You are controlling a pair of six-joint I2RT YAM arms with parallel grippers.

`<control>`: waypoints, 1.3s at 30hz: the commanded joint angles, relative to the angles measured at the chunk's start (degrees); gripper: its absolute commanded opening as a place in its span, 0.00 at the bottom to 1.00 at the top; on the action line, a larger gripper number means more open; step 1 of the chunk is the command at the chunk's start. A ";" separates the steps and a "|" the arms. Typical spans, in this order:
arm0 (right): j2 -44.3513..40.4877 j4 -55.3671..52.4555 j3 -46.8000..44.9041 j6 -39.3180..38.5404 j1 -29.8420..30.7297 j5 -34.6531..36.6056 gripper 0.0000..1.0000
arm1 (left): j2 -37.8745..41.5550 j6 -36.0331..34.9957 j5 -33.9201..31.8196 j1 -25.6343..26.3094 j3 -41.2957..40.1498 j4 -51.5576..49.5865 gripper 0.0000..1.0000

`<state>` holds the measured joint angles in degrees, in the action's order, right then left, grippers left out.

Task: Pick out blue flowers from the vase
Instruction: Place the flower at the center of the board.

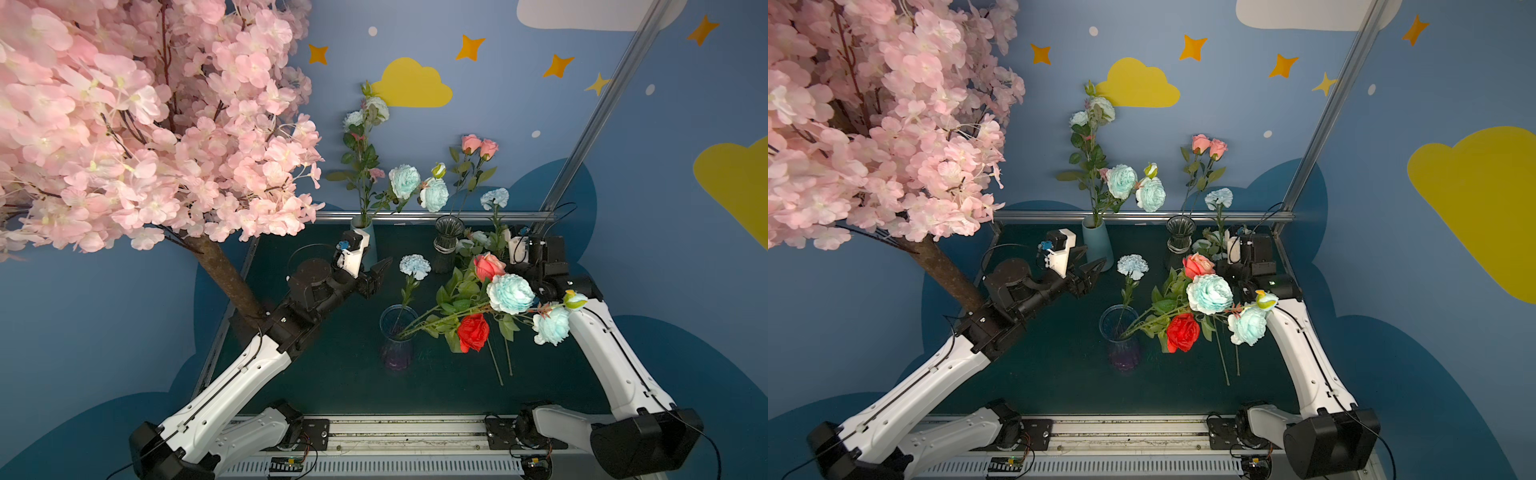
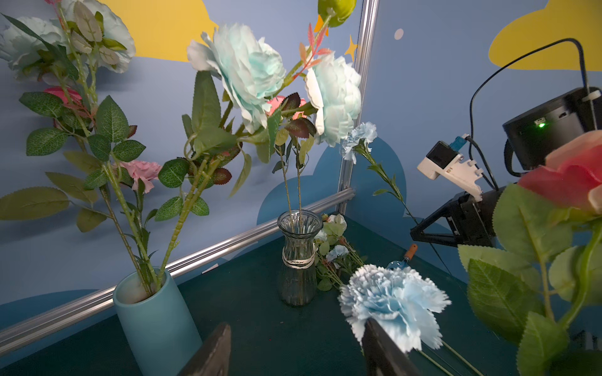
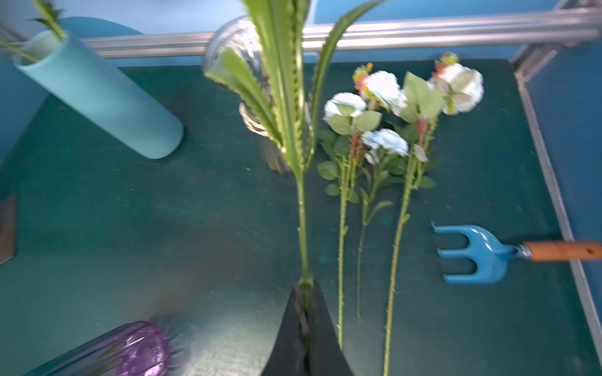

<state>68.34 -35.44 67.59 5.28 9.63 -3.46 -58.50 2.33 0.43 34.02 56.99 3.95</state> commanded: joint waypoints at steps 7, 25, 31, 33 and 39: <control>2.54 -2.27 -8.52 0.42 -1.97 -9.62 0.00 | 1.08 -0.57 0.05 -0.81 -0.65 1.24 0.64; 20.36 -5.78 -13.37 3.83 7.18 -10.72 0.00 | 3.54 0.22 0.35 -2.42 -2.46 1.94 0.64; 21.38 -7.34 -13.22 6.27 7.50 -6.45 0.00 | 3.66 0.66 1.07 -2.88 -2.58 1.94 0.64; 23.06 -8.78 -12.39 7.14 7.53 -4.42 0.00 | 4.36 0.64 1.09 -2.99 -2.83 1.86 0.64; 25.93 -11.70 -11.44 9.13 7.63 -0.47 0.00 | 5.25 0.81 1.15 -3.49 -3.21 1.72 0.64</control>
<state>93.34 -43.70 54.54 12.69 17.15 -7.07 -53.95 2.85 0.75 31.03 53.89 4.78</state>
